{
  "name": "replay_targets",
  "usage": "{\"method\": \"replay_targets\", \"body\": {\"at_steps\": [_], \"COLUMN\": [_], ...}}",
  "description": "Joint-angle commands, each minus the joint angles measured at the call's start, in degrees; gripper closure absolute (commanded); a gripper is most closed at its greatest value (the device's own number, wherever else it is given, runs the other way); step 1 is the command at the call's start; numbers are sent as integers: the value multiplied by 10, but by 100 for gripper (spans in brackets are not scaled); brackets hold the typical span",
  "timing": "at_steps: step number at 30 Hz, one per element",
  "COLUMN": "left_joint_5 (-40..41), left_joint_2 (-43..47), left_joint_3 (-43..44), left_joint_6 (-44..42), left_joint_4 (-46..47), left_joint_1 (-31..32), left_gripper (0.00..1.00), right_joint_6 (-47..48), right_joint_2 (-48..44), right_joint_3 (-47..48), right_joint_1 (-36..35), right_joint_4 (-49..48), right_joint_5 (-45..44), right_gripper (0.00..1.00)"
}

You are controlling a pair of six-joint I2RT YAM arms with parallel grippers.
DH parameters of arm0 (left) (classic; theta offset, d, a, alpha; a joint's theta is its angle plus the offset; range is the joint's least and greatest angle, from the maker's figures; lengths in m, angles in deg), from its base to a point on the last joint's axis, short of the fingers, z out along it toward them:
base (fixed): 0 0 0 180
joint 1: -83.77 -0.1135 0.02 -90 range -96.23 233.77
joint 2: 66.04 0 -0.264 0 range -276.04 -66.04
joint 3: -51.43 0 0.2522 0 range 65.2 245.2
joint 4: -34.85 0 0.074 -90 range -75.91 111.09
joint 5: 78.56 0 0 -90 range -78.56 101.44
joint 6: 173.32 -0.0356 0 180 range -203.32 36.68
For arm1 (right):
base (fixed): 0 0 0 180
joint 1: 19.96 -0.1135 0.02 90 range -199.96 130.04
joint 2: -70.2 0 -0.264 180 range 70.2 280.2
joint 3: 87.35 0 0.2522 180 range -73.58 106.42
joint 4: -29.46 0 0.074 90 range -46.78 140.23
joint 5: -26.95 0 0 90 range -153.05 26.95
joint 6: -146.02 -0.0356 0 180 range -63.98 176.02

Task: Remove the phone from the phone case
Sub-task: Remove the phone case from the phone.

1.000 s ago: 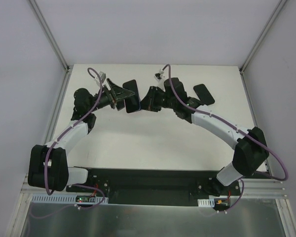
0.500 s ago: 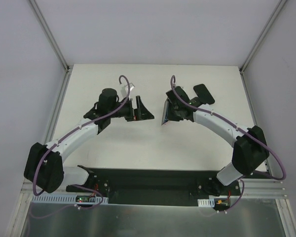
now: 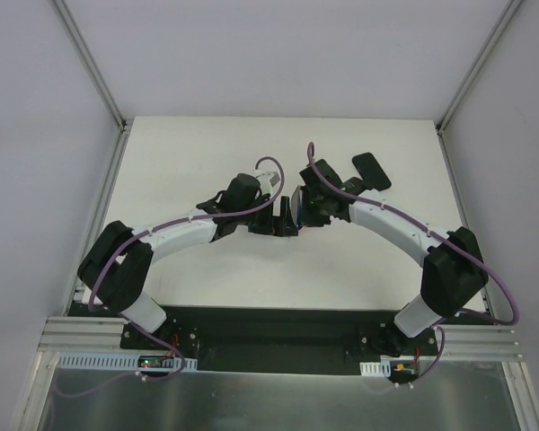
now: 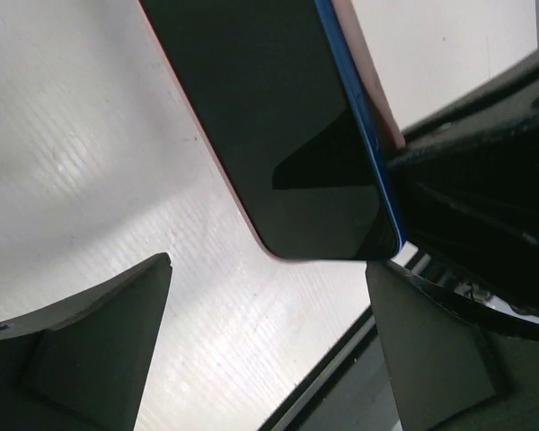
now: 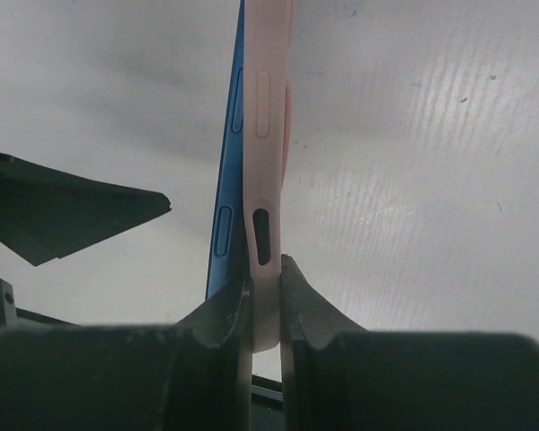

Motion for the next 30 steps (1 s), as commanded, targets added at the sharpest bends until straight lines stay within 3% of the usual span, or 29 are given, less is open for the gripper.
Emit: {"method": "replay_targets", "body": {"at_steps": [1, 7, 14, 30], "left_joint_5": [39, 40, 4, 20], "left_joint_2": [10, 57, 26, -62], "left_joint_3": [26, 0, 21, 108], "left_joint_6": [-5, 30, 79, 35], "left_joint_4": [33, 50, 50, -46], "left_joint_1": [2, -24, -34, 2], "left_gripper": [14, 15, 19, 28], "right_joint_6": [-12, -4, 9, 15], "right_joint_2": [-7, -13, -19, 1], "right_joint_3": [12, 0, -8, 26], "right_joint_1": [0, 0, -3, -20], "right_joint_4": [-9, -6, -11, 15], "right_joint_5": [27, 14, 9, -15], "right_gripper": [99, 99, 98, 99]}}
